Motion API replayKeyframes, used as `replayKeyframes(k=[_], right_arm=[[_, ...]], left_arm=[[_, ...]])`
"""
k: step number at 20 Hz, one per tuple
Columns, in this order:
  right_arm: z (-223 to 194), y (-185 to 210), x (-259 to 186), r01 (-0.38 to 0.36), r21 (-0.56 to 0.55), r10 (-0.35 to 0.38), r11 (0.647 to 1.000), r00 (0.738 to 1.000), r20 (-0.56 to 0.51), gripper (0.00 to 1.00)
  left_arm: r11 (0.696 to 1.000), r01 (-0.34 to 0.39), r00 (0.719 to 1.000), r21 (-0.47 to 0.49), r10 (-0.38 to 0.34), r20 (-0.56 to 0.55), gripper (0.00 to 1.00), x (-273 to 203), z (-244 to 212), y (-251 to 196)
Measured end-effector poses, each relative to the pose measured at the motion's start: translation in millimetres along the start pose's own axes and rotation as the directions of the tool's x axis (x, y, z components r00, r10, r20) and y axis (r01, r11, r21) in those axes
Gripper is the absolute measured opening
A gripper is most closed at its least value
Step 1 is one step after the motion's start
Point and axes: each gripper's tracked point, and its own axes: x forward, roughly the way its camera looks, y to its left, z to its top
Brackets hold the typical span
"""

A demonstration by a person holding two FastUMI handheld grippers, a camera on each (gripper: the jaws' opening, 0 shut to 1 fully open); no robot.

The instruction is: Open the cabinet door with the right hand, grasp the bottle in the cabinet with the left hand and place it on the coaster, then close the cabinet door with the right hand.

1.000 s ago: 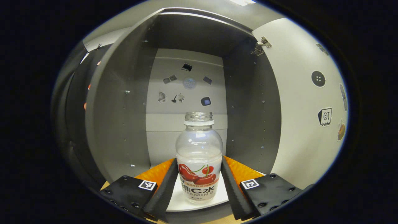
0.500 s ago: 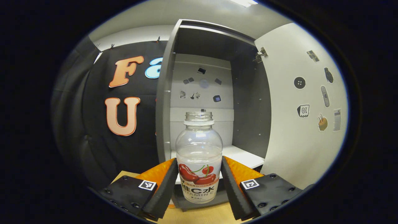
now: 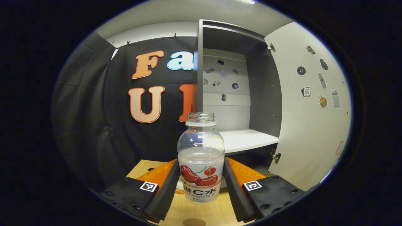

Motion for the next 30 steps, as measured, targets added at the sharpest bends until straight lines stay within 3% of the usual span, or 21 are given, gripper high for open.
replayKeyframes(k=[9,17,23,30], right_arm=[[-38,-1,0,-0.010,-0.006,0.009,1.000,0.995,-0.096,0.78],[-76,3,4,-0.019,0.015,0.022,1.000,0.980,-0.197,0.78],[-80,7,6,-0.027,0.024,0.032,0.999,0.975,-0.221,0.78],[-87,6,7,-0.028,0.024,0.033,0.999,0.967,-0.254,0.78]], left_arm=[[0.998,0.034,0.997,-0.058,-0.037,-0.062,0.84,-29,-107,4],[0.999,0.001,0.988,-0.052,-0.009,-0.152,0.84,-29,-206,19],[0.999,0.007,0.983,-0.046,-0.016,-0.185,0.84,-26,-246,11],[0.999,-0.005,0.981,-0.035,-0.002,-0.195,0.85,-22,-262,10]])
